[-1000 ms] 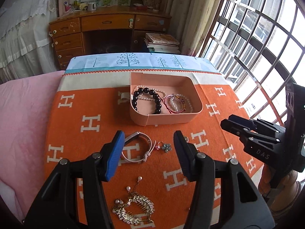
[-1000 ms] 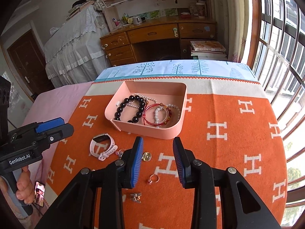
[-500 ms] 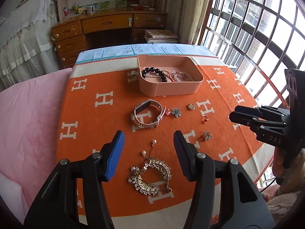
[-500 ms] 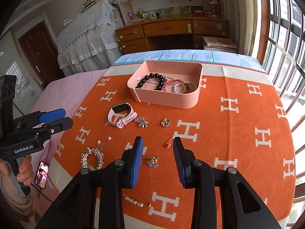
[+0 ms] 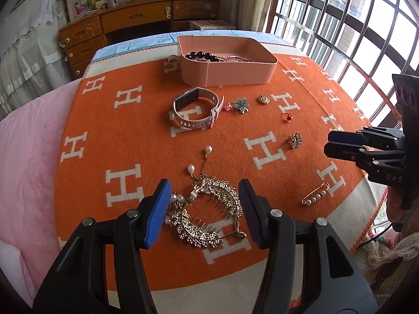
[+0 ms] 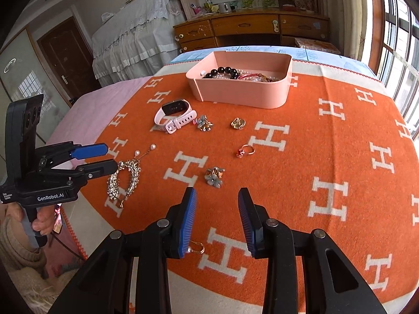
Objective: Organize jewelry
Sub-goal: 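Grasp the rhinestone hair comb with the left tool while the right grasps the pearl pin, then lift the hair comb with the left tool while the right grasps the white smartwatch strap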
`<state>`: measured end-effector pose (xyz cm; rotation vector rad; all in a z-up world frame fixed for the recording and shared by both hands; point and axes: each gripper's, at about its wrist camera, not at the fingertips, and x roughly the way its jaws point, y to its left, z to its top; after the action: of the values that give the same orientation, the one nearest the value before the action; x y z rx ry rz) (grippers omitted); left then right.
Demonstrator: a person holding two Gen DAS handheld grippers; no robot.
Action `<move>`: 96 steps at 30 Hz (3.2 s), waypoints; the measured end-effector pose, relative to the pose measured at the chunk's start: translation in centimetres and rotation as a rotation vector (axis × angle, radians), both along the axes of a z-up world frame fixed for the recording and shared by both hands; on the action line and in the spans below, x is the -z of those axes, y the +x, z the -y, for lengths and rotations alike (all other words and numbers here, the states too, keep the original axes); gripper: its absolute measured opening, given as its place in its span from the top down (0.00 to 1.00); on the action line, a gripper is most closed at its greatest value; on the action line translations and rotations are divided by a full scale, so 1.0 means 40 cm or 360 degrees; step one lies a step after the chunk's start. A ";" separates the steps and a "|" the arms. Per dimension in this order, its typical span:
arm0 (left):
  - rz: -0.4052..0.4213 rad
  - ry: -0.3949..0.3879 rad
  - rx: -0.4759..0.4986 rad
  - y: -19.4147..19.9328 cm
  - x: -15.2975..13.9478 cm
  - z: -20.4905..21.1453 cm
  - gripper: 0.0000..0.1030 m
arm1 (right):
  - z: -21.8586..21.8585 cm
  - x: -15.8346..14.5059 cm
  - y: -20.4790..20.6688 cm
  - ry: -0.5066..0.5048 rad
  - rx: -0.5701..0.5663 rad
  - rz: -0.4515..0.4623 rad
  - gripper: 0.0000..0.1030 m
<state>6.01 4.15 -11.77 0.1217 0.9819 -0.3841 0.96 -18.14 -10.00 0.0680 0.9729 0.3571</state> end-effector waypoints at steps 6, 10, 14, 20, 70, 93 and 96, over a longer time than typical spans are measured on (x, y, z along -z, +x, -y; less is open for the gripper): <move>-0.0003 0.0024 -0.0011 0.012 0.046 -0.005 0.51 | -0.007 0.037 -0.010 -0.0024 -0.0048 -0.0014 0.67; -0.0005 0.0084 0.0029 0.015 0.069 0.003 0.51 | -0.021 0.039 -0.015 -0.0041 -0.0100 0.0022 0.67; 0.0006 0.0087 0.0026 0.024 0.079 -0.002 0.52 | -0.036 0.035 -0.023 -0.0040 -0.0178 0.0051 0.67; 0.0001 0.0041 0.0017 0.034 0.084 -0.015 0.52 | -0.044 0.022 -0.062 -0.0111 -0.0338 0.0180 0.67; -0.0115 -0.0075 -0.0106 0.057 0.074 -0.042 0.91 | -0.128 0.060 -0.033 -0.0124 -0.0541 0.0121 0.82; 0.0014 -0.0254 -0.0596 0.192 -0.037 -0.145 0.91 | -0.253 0.052 0.401 0.0251 0.0111 -0.0626 0.82; 0.0015 -0.0283 -0.0600 0.203 -0.032 -0.146 0.91 | -0.260 0.076 0.420 0.0294 0.0200 -0.0708 0.75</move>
<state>14.12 9.99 -10.48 -0.2210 0.9335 -0.1223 17.76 -7.75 -13.06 0.3881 1.3655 0.3209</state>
